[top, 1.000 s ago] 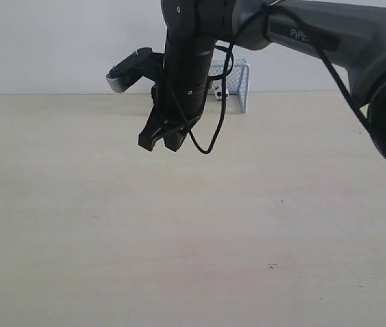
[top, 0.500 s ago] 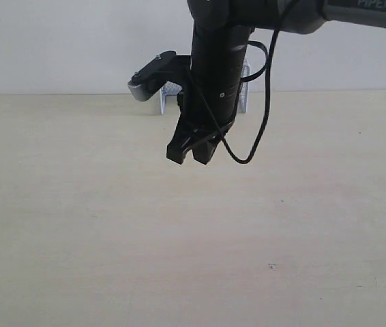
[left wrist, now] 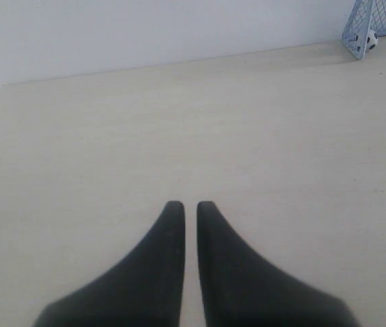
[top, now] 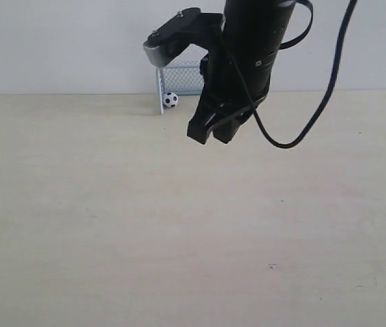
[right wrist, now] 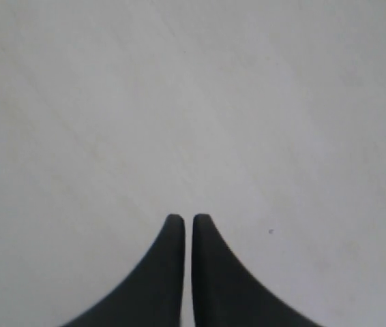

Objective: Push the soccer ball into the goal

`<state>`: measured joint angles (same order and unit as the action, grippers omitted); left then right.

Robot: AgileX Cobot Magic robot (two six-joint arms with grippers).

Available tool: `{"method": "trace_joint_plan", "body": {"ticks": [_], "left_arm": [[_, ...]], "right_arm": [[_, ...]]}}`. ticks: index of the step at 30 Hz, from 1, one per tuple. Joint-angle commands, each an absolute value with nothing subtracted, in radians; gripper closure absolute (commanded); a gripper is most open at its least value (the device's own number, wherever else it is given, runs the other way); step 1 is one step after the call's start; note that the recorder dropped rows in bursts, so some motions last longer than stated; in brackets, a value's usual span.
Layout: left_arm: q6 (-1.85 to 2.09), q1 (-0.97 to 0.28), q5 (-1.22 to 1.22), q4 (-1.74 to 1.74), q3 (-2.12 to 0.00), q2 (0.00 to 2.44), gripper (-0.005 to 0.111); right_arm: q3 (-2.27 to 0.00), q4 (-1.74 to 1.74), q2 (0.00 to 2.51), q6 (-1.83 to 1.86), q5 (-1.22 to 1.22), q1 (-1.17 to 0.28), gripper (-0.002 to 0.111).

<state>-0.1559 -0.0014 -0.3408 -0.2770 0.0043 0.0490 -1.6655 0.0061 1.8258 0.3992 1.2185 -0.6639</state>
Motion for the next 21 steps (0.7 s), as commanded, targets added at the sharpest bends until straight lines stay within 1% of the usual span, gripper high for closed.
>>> {"method": "trace_joint_plan", "body": {"ticks": [1,12,21], "left_arm": [[-0.165,-0.009,-0.337,-0.277,0.000,0.054,0.100],[-0.165,-0.009,-0.337,-0.277,0.000,0.054,0.100],[-0.165,-0.009,-0.337,-0.277,0.000,0.054,0.100]], "right_arm": [[-1.625,-0.063,1.777,0.367,1.221,-0.657,0.108],[-1.525,-0.223,1.719,0.287,1.189,-0.657,0.108],[-1.443,-0.303,1.615,0.212,1.153,-0.657,0.108]]}}
